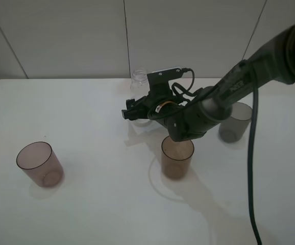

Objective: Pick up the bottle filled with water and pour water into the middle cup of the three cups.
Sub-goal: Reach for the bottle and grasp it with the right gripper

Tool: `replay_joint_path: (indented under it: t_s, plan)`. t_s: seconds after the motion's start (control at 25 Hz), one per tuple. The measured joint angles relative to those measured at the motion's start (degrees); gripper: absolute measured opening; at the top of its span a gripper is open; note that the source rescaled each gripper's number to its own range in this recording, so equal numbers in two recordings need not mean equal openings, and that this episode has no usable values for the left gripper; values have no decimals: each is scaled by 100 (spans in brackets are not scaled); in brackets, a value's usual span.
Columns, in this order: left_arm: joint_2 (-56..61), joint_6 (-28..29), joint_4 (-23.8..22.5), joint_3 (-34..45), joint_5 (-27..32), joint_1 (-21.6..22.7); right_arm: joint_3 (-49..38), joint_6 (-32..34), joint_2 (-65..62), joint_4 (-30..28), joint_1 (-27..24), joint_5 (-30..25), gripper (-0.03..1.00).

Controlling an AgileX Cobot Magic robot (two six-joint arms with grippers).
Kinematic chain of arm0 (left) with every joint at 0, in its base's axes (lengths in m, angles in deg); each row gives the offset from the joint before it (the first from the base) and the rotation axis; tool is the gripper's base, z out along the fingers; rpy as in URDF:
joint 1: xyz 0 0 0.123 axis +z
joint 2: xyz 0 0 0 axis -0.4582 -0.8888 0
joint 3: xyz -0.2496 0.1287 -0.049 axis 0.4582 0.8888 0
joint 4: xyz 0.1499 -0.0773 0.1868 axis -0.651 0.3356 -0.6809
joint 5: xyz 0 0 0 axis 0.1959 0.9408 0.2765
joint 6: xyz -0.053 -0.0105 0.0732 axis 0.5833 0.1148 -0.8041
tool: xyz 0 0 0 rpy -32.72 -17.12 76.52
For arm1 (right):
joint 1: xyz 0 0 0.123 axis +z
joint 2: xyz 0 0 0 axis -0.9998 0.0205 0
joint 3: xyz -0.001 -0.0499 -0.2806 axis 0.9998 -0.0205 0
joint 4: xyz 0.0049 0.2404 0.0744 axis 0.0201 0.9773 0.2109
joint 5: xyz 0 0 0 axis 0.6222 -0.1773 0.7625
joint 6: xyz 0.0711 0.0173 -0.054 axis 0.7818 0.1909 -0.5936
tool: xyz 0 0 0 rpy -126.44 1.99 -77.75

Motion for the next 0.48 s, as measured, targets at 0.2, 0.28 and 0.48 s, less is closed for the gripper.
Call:
replay_joint_path:
  t_s: [0.2, 0.28, 0.48]
  plan:
    - [0, 0, 0, 0, 0, 0, 107, 0, 34, 25, -5, -12, 87]
    - [0, 0, 0, 0, 0, 0, 107, 0, 54, 45, -20, -7, 87]
    - [0, 0, 0, 0, 0, 0, 107, 0, 156, 98, -39, -12, 87]
